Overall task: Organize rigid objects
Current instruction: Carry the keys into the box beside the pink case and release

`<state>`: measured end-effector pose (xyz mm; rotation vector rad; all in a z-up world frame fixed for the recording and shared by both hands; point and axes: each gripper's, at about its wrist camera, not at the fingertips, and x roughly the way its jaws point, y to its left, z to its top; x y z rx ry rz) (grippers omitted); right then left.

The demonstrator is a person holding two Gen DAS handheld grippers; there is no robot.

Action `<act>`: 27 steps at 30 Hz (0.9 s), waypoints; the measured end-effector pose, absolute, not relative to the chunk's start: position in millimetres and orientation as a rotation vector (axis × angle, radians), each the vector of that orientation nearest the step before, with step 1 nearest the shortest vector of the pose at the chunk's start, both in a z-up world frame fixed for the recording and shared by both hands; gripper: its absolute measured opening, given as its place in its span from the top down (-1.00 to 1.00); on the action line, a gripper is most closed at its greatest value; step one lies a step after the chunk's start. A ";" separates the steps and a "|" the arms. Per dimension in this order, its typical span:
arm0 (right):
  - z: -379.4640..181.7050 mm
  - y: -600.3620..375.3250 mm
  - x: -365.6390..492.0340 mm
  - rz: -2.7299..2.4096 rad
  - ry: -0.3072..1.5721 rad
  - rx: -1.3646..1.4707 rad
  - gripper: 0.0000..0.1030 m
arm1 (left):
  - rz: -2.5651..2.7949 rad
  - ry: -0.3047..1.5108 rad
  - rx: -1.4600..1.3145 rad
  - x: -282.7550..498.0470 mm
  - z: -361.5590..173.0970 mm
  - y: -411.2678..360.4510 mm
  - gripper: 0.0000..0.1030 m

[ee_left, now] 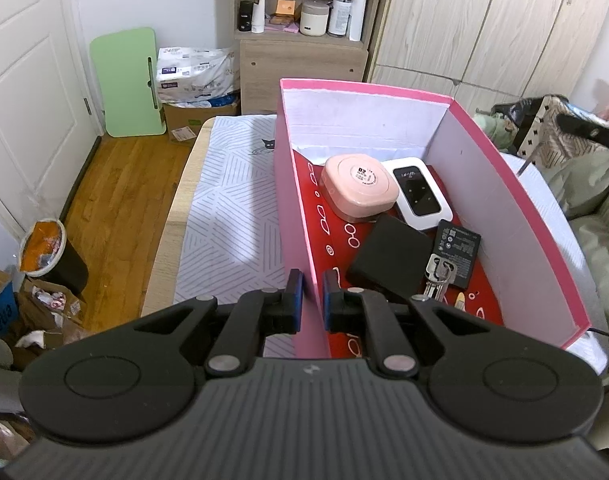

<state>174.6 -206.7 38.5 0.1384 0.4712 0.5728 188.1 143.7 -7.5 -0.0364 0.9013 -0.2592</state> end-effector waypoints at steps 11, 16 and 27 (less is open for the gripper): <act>46.9 -155.4 177.6 0.784 0.557 0.167 0.88 | -0.266 0.874 -0.023 183.4 -7.7 141.8 0.83; 30.7 -121.0 198.1 0.847 0.671 0.154 0.88 | -0.272 0.870 -0.027 182.7 -8.3 144.3 0.82; 8.5 -66.4 228.3 0.849 0.805 0.174 0.76 | -0.295 0.860 -0.011 182.3 -10.1 146.2 0.81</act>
